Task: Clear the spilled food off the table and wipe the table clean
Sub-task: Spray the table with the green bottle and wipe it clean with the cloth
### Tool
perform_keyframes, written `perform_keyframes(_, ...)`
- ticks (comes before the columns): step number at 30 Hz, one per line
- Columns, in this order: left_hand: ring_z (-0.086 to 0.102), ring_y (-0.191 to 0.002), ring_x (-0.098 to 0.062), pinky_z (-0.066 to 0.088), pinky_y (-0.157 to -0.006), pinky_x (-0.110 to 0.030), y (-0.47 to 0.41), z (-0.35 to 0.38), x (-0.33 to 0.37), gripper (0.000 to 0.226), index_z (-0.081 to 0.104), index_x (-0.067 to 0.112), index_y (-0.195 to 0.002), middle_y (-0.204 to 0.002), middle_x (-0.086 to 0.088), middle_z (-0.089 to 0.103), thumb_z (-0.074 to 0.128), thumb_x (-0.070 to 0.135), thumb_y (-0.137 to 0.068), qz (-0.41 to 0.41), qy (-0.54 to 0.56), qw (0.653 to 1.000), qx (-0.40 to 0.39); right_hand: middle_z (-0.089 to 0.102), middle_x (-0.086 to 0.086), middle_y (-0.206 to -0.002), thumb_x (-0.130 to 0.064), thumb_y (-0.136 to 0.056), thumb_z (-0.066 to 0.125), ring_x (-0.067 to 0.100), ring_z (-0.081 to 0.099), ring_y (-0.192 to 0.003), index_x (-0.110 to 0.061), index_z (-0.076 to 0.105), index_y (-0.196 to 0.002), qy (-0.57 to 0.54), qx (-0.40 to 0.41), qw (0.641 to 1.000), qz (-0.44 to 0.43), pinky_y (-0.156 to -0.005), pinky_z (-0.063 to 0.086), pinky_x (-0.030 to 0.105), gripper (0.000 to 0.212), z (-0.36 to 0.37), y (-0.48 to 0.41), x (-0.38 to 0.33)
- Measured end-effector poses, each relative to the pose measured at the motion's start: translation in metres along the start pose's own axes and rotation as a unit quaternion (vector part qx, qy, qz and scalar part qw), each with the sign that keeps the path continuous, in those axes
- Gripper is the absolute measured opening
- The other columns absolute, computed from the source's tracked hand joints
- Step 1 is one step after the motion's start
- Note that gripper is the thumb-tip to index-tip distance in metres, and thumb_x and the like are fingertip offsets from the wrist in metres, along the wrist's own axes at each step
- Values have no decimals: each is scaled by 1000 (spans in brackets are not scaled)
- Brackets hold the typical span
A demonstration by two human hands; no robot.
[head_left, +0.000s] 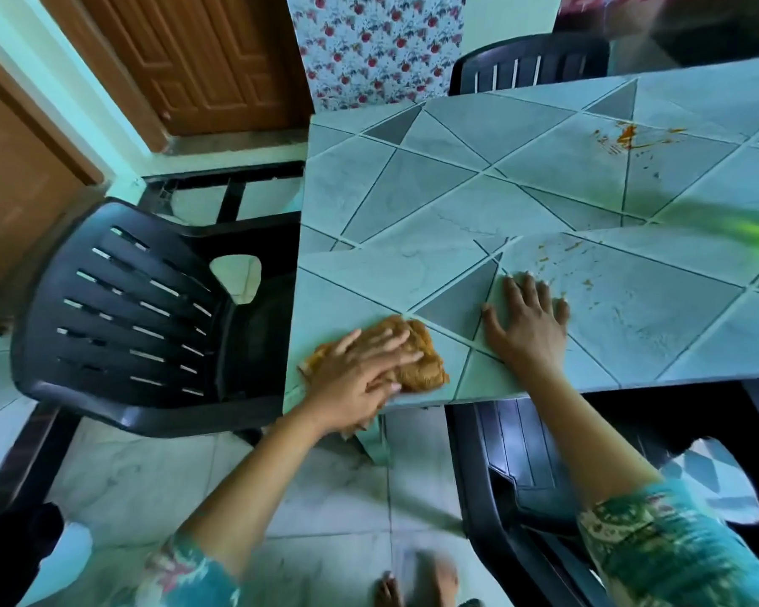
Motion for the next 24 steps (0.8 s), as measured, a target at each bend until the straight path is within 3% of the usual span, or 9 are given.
perform_keyframes(3, 18, -140, 2, 3, -116, -27, 61, -12, -17, 52, 30, 51, -137, -149, 17, 28, 42, 43, -88, 10, 16, 1000, 9, 21, 6, -155, -55, -92, 29, 26, 13, -143, -20, 29, -145, -9, -5, 1000, -4, -115, 6, 46, 64, 0, -1, -1)
perform_keyframes(5, 20, -139, 4, 9, -117, -36, 82, -32, -62, 50, 38, 48, -135, -147, 17, 30, 41, 44, -86, -82, 41, 994, 57, 19, 7, -156, -52, -94, 33, 26, 12, -143, -20, 28, -146, -10, -10, 1000, -1, -116, 5, 46, 62, 0, 0, -2)
perform_keyframes(7, 27, -139, -6, 15, -116, -47, 74, -47, -100, 47, 46, 38, -132, -146, 14, 30, 42, 42, -85, -180, 49, 977, 100, 18, 7, -156, -54, -92, 27, 26, 10, -144, -20, 27, -147, -15, -13, 1000, 0, -116, 3, 46, 65, 1, 1, -3)
perform_keyframes(10, 30, -140, -16, 16, -116, -45, 27, -42, -96, 44, 50, 27, -133, -149, 3, 34, 47, 30, -89, -240, 37, 962, 126, 14, 7, -157, -57, -87, 18, 25, 6, -145, -20, 23, -148, -26, -23, 999, -7, -116, -1, 45, 72, -1, 1, -2)
perform_keyframes(14, 29, -140, -12, 9, -116, -37, -12, -11, -27, 49, 48, 31, -134, -150, 3, 34, 38, 39, -87, -213, -9, 970, 113, 7, 5, -158, -52, -95, 29, 22, 1, -146, -21, 18, -150, -41, -52, 998, -16, -117, -4, 43, 64, 2, 2, -2)
perform_keyframes(19, 28, -139, -13, 13, -115, -47, 22, 8, 23, 54, 42, 36, -137, -149, 11, 27, 30, 55, -87, -150, -57, 983, 88, 1, 0, -159, -52, -96, 25, 17, -2, -146, -28, 11, -150, -19, -93, 992, -78, -117, -3, 39, 61, 3, 1, 9)
perform_keyframes(21, 30, -139, -19, 14, -113, -51, 42, -5, -7, 56, 40, 38, -137, -151, 8, 28, 27, 63, -88, -213, -98, 967, 101, 1, -4, -159, -53, -96, 23, 16, -1, -146, -32, 9, -150, -1, -95, 990, -99, -117, -3, 39, 59, -3, 0, 24)
perform_keyframes(24, 24, -142, -23, 16, -114, -49, 39, -27, -63, 54, 34, 40, -141, -156, 2, 20, 35, 56, -90, -366, -106, 920, 97, 4, -6, -159, -54, -96, 22, 16, 2, -145, -36, 11, -149, 19, -93, 990, -102, -117, -2, 41, 57, -10, -4, 46)
Point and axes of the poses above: each hand's wrist, its own y-axis away from the middle knuckle, its own z-axis out of the palm, x = y × z, the point moved 9 cm from there along -y, towards the middle knuckle
